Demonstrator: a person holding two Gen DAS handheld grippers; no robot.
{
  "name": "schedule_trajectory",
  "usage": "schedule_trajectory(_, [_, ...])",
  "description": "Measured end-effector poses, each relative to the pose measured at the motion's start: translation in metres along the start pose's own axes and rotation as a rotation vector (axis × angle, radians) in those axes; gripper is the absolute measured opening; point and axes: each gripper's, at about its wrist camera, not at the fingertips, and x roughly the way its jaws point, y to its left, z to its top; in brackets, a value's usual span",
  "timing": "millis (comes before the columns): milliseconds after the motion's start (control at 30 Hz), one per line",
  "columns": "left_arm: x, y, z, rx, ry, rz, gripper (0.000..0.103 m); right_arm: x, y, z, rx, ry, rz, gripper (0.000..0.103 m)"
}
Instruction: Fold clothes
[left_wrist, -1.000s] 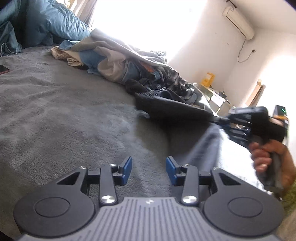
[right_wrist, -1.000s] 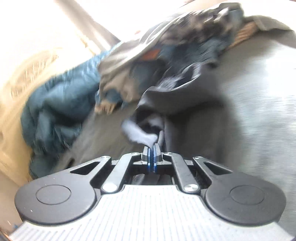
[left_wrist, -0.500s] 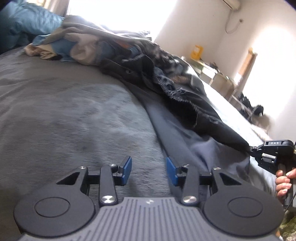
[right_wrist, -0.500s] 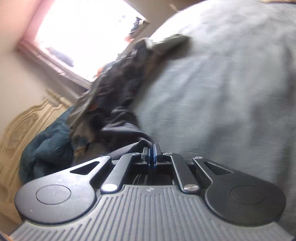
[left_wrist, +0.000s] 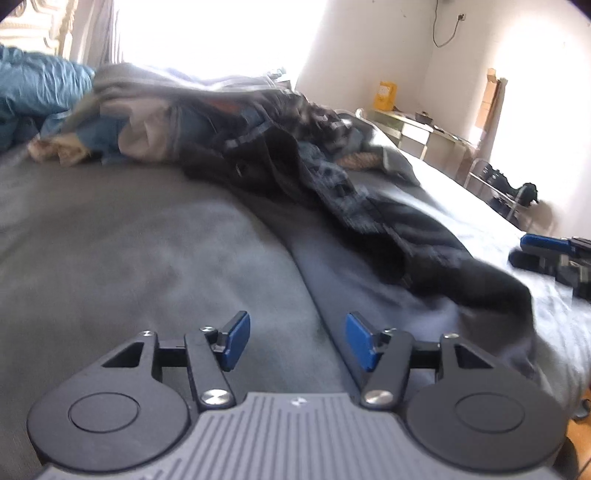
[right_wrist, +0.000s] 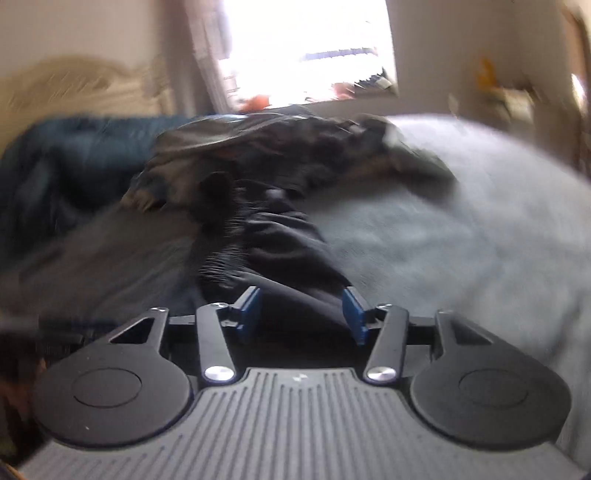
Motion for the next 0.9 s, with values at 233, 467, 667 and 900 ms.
schedule_trajectory(233, [0.046, 0.017, 0.066, 0.032, -0.062, 0.053, 0.065, 0.063, 0.054, 0.013, -0.299, 0.041, 0.036, 0.061])
schedule_trajectory(467, [0.120, 0.014, 0.126, 0.116, -0.120, 0.135, 0.068, 0.095, 0.039, 0.005, -0.254, 0.123, -0.024, 0.041])
schedule_trajectory(667, [0.182, 0.014, 0.157, 0.171, -0.046, 0.150, 0.061, 0.087, 0.013, 0.004, -0.134, 0.084, -0.095, 0.018])
schedule_trajectory(900, [0.220, 0.017, 0.157, 0.188, 0.048, 0.196, 0.011, 0.079, -0.015, 0.003, -0.012, 0.030, -0.135, 0.018])
